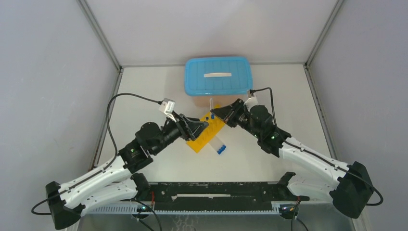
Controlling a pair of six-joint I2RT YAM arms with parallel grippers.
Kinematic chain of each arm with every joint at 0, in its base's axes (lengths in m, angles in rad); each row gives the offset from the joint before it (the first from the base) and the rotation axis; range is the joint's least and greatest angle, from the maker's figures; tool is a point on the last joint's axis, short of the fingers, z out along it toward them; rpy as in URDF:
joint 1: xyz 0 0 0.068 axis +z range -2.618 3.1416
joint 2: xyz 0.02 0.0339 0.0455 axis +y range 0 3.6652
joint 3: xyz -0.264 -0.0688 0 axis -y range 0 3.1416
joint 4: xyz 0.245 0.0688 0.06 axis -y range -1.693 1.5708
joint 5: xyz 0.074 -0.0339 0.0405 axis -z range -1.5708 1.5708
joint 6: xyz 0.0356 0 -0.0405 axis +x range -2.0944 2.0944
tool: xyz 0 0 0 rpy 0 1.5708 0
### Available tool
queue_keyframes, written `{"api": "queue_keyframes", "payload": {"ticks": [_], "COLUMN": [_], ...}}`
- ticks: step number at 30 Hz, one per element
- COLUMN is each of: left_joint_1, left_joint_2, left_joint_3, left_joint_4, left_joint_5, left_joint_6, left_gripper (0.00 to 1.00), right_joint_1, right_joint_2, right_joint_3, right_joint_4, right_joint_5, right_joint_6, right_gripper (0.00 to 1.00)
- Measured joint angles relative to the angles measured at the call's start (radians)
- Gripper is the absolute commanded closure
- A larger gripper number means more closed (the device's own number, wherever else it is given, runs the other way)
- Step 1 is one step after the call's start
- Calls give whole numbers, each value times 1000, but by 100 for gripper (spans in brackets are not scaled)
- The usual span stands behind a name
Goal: Organize the chemistry lab equipment
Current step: Pick up the test tube at the center of the board.
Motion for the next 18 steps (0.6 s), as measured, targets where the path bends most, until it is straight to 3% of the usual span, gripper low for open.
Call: {"api": "queue_keyframes", "payload": {"ticks": [7, 11, 18], "left_joint_1": [3, 18, 64], "left_joint_2": [-3, -3, 21], "left_joint_3": [-35, -35, -35], "left_joint_4": [77, 84, 71], "left_joint_5": [-15, -50, -80], "left_joint_6": [-113, -163, -248], "left_gripper": [35, 30, 29], "right_joint_1": [-17, -17, -17], "right_joint_2": [3, 3, -24], "right_joint_3": [-90, -92, -113], "right_joint_4": [138, 188, 207], "right_joint_5": [-55, -72, -105], "right_joint_6": [32, 32, 29], "right_gripper": [83, 83, 83]}}
